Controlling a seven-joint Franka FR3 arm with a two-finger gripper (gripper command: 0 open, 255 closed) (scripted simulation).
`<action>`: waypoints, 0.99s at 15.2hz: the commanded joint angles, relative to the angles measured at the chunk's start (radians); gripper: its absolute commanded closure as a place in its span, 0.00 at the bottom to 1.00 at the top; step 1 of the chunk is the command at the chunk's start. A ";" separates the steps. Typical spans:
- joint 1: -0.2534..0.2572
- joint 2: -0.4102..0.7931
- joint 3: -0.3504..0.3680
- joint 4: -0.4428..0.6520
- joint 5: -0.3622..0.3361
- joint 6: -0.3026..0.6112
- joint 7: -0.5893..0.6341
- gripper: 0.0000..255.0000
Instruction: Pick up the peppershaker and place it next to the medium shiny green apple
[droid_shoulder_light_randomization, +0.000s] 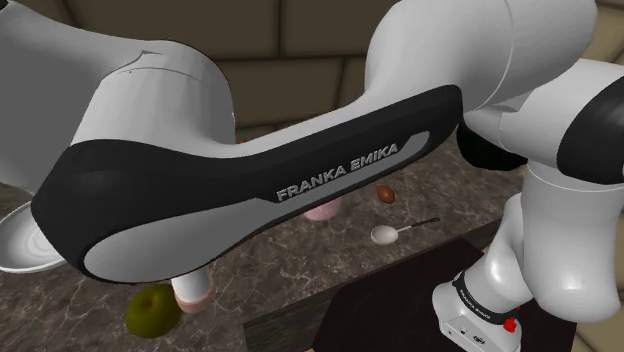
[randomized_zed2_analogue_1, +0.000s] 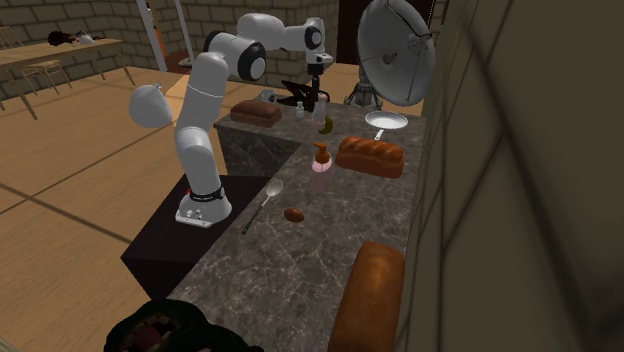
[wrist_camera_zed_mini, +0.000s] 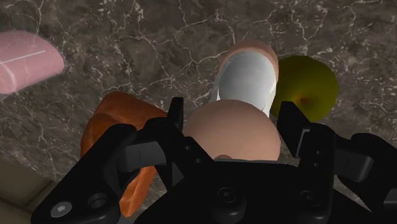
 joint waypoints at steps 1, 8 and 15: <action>-0.004 0.001 -0.001 -0.028 -0.002 0.029 0.006 1.00; -0.011 0.016 -0.007 -0.102 -0.013 0.113 0.024 1.00; -0.013 0.024 -0.010 -0.126 -0.019 0.143 0.031 1.00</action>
